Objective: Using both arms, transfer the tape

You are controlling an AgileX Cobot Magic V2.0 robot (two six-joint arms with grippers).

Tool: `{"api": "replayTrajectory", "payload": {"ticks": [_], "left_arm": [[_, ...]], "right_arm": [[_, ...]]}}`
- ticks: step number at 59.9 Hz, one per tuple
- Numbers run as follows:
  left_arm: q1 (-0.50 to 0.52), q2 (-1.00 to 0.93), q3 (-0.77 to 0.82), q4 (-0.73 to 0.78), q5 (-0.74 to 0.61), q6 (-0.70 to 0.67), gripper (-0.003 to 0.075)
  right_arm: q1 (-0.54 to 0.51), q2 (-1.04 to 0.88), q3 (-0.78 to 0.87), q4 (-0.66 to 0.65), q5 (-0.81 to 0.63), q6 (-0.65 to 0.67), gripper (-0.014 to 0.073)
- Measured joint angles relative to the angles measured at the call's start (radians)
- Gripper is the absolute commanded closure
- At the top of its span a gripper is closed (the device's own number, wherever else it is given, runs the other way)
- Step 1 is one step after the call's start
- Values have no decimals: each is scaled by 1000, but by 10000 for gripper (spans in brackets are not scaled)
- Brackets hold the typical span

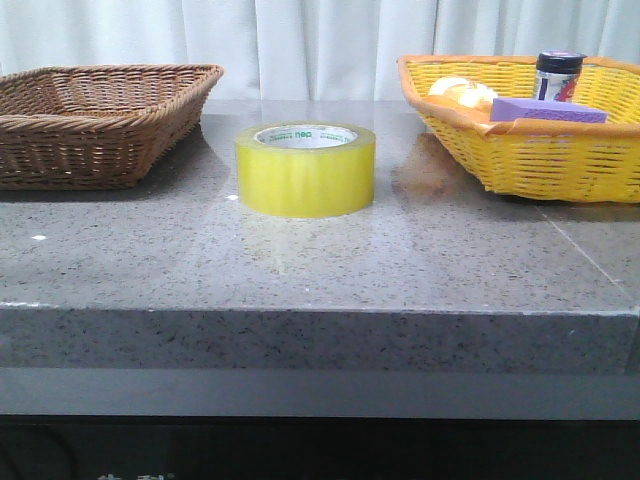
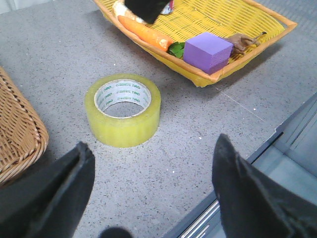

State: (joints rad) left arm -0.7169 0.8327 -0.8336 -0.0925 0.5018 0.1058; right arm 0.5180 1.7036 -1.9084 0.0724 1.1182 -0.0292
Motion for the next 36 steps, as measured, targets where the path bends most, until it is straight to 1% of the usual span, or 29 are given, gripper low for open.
{"api": "replayTrajectory", "payload": {"ticks": [20, 36], "left_arm": [[0, 0, 0, 0, 0, 0, 229], [0, 0, 0, 0, 0, 0, 229]], "right_arm": [[0, -426, 529, 20, -287, 3, 84], [0, -725, 831, 20, -396, 3, 84]]}}
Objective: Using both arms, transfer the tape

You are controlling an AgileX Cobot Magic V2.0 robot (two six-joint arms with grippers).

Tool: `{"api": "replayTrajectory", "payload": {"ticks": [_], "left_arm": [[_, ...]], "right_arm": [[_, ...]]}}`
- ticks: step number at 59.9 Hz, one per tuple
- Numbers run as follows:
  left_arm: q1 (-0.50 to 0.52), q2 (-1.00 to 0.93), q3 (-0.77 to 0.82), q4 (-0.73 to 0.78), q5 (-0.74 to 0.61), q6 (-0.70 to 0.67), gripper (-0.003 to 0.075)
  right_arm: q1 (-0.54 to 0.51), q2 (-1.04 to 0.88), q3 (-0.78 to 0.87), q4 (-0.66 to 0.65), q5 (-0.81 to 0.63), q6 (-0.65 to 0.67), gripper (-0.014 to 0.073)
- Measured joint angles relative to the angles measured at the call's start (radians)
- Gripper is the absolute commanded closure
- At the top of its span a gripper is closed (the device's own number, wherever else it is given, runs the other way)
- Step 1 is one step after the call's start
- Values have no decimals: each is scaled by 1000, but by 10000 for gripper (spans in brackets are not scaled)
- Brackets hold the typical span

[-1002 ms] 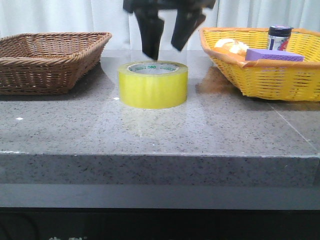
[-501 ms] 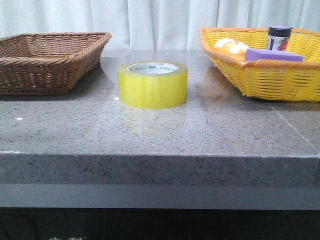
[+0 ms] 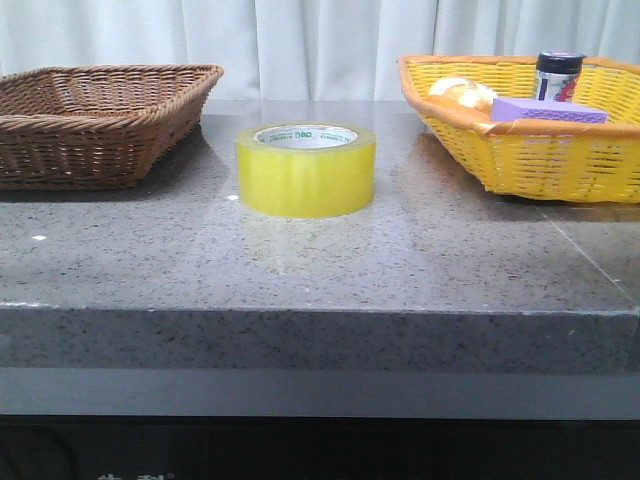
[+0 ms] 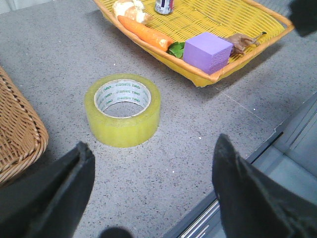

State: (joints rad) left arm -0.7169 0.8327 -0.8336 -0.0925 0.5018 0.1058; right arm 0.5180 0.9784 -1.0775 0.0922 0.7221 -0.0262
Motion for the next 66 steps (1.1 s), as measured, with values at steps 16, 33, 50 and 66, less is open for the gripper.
{"api": "replayTrajectory", "payload": {"ticks": [16, 33, 50, 66], "left_arm": [[0, 0, 0, 0, 0, 0, 229], [0, 0, 0, 0, -2, 0, 229], [0, 29, 0, 0, -8, 0, 229], [0, 193, -146, 9, 85, 4, 229]], "right_arm": [[0, -246, 203, -2, -8, 0, 84], [0, -380, 289, -3, -8, 2, 84], [0, -384, 289, -4, -7, 2, 84], [0, -384, 289, -5, -3, 2, 84]]}}
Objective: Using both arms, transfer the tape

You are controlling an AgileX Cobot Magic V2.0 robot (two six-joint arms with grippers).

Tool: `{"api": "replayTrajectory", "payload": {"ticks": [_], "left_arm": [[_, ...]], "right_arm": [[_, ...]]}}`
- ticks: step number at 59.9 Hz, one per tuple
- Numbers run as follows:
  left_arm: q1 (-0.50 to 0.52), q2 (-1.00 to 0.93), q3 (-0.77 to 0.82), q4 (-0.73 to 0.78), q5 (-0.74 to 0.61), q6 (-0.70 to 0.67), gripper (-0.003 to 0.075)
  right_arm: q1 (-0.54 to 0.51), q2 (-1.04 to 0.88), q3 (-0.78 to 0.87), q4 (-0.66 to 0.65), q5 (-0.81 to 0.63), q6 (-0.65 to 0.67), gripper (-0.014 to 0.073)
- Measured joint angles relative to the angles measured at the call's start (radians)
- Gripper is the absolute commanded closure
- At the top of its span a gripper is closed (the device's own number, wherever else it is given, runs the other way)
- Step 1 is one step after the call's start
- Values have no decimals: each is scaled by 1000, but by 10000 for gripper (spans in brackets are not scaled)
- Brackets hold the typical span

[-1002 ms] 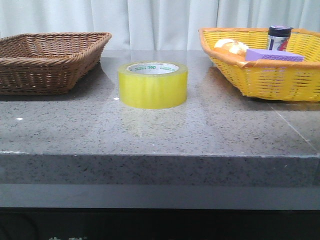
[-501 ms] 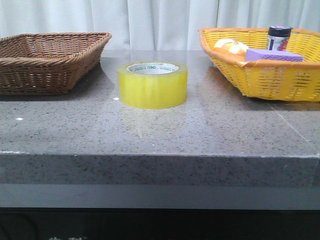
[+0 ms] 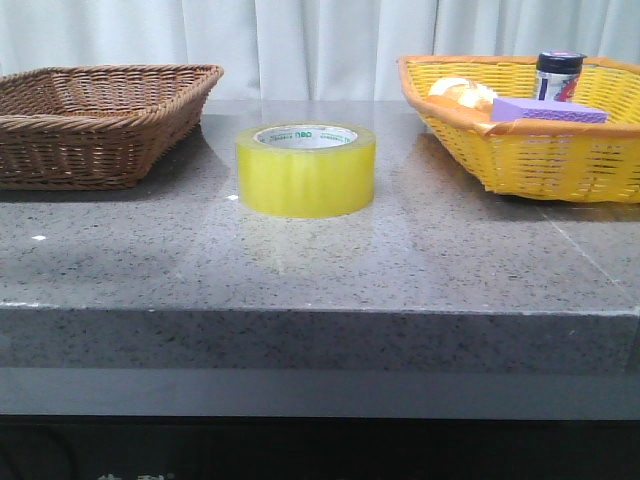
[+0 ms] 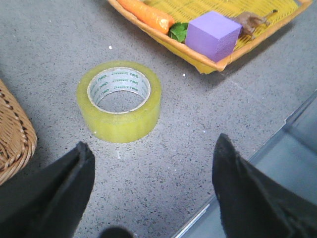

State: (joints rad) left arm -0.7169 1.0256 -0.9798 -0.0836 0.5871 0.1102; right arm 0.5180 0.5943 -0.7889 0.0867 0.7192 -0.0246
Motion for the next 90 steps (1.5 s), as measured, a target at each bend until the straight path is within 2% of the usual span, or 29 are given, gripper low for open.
{"api": "replayTrajectory", "payload": {"ticks": [14, 31, 60, 87, 90], "left_arm": [[0, 234, -248, 28, 225, 96, 229], [-2, 519, -508, 32, 378, 134, 229], [-2, 862, -796, -6, 460, 160, 229], [-2, 994, -828, -12, 446, 160, 231], [-2, 998, -828, -12, 446, 160, 258]], "right_arm": [[0, 0, 0, 0, 0, 0, 84], [0, 0, 0, 0, 0, 0, 84], [0, 0, 0, 0, 0, 0, 84], [0, 0, 0, 0, 0, 0, 84], [0, 0, 0, 0, 0, 0, 84]]}}
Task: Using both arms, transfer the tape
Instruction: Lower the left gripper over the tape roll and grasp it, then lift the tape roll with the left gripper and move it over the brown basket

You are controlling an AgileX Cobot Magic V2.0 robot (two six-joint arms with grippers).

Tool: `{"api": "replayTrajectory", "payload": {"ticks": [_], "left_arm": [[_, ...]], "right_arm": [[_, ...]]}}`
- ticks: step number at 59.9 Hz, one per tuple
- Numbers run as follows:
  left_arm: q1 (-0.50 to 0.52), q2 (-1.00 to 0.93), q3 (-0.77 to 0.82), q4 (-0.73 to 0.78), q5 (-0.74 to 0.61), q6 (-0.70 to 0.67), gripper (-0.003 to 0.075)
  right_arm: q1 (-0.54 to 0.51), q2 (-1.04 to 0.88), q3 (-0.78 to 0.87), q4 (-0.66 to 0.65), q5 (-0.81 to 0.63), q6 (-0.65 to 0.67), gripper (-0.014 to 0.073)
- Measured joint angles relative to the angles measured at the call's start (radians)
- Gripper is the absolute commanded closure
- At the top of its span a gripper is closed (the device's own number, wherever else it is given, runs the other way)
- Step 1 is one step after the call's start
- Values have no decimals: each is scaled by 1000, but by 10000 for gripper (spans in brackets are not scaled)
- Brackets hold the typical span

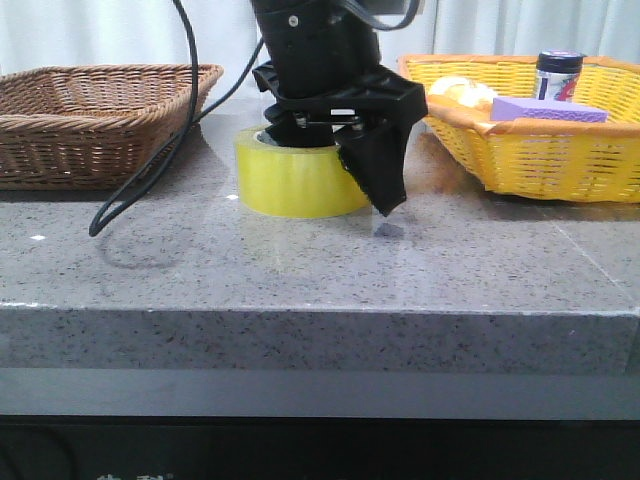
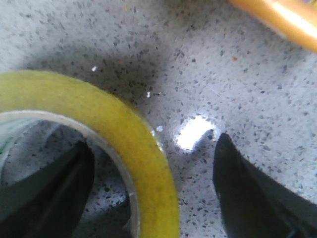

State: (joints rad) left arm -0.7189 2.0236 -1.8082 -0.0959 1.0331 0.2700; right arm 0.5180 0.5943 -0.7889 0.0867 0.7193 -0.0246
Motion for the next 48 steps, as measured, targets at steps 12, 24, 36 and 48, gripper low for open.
{"api": "replayTrajectory", "payload": {"ticks": [12, 24, 36, 48], "left_arm": [[0, 0, 0, 2, 4, 0, 490], [0, 0, -2, 4, 6, 0, 584], [0, 0, -2, 4, 6, 0, 587], [-2, 0, -14, 37, 28, 0, 588]], "right_arm": [[0, 0, 0, 0, 0, 0, 84], [0, 0, 0, 0, 0, 1, 84], [0, 0, 0, 0, 0, 1, 84], [0, 0, 0, 0, 0, 1, 84]]}}
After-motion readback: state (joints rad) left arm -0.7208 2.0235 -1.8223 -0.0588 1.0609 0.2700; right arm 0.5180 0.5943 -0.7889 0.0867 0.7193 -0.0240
